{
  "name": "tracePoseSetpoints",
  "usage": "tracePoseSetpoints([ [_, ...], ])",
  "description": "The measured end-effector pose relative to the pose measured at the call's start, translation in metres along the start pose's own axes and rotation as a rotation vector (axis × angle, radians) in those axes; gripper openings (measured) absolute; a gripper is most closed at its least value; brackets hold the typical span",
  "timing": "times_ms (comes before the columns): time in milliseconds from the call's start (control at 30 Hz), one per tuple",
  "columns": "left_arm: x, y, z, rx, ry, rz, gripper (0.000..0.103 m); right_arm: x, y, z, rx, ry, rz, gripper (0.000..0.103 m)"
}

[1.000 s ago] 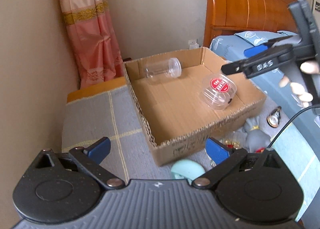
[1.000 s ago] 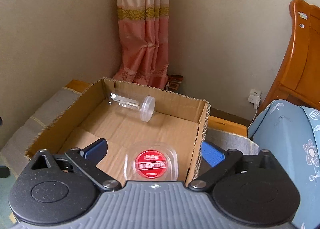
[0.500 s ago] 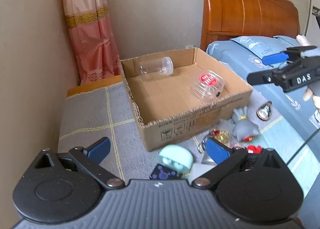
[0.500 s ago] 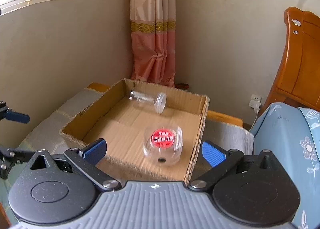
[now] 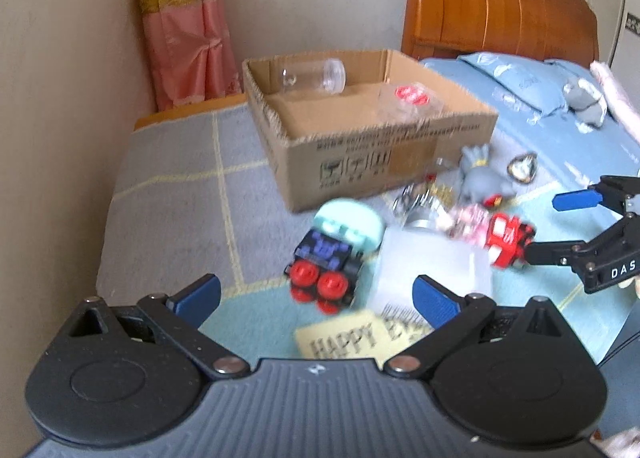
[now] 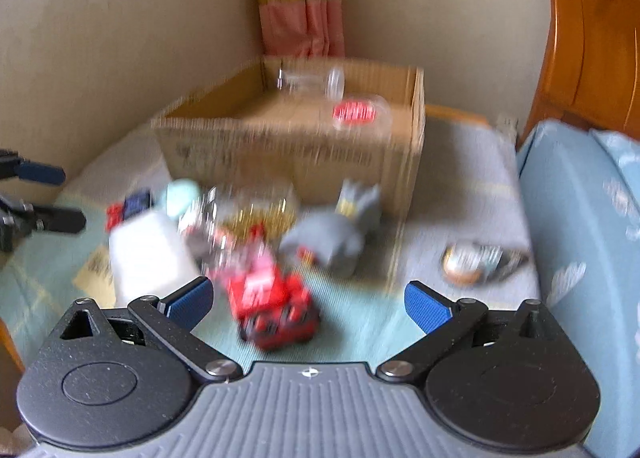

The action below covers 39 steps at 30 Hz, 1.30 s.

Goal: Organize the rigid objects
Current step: 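Grasp the black-and-red toy robot with the left gripper while the right gripper grasps the red S.L train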

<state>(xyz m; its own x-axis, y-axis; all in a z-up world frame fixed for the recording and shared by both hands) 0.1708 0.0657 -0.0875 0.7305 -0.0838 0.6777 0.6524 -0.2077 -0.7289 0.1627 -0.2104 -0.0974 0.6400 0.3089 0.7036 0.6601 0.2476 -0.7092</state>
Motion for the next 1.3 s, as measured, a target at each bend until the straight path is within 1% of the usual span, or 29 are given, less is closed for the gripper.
tracePoseSetpoints([
  [100,-0.013,0.007,0.009,0.021,0.000,0.027,0.102,-0.016,0.009,0.007,-0.016,0.004,0.028,0.103],
  [200,-0.023,0.016,0.020,0.035,-0.013,0.048,0.102,-0.025,0.014,0.012,-0.035,0.004,0.046,0.103],
  [300,-0.031,0.025,0.029,0.035,-0.022,0.057,0.102,-0.029,0.020,0.015,-0.035,0.010,0.062,0.103],
  [433,-0.036,0.037,0.031,0.026,-0.004,0.086,0.102,-0.030,0.024,0.016,-0.082,-0.036,0.073,0.103],
  [500,-0.037,0.039,0.030,0.016,0.013,0.064,0.102,-0.029,0.026,0.016,-0.068,-0.040,0.072,0.103],
  [567,-0.036,0.040,0.029,-0.006,0.019,0.049,0.102,-0.029,0.027,0.015,-0.053,-0.031,0.069,0.103],
  [667,-0.035,0.041,0.028,-0.037,0.048,0.032,0.102,-0.030,0.026,0.015,-0.056,-0.034,0.058,0.103],
  [767,-0.029,0.045,0.028,-0.060,0.075,0.041,0.102,-0.030,0.026,0.015,-0.063,-0.027,0.049,0.103],
  [933,-0.019,0.053,0.026,-0.078,0.098,0.040,0.102,-0.029,0.026,0.016,-0.072,-0.018,0.036,0.103],
  [1000,-0.016,0.058,0.024,-0.081,0.101,0.040,0.102,-0.029,0.026,0.016,-0.072,-0.019,0.036,0.103],
  [1133,-0.010,0.064,0.024,-0.083,0.096,0.014,0.103,-0.029,0.026,0.016,-0.071,-0.021,0.034,0.103],
  [1300,-0.006,0.065,0.039,-0.044,0.054,0.003,0.103,-0.030,0.026,0.016,-0.071,-0.021,0.033,0.103],
])
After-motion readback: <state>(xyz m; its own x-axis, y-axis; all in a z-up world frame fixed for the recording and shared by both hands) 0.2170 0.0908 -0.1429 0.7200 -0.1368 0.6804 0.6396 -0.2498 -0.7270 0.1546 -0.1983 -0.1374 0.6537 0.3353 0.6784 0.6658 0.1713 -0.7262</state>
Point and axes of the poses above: each gripper's, at about its wrist camera, not at the fingertips, and y roughly the way its jaws point, z to its left, x to its top, the point moved 7 cm from there along y, roughly the way its jaws point, and after that the axes turned 7 degrees about -y, right-handed, at the moved point
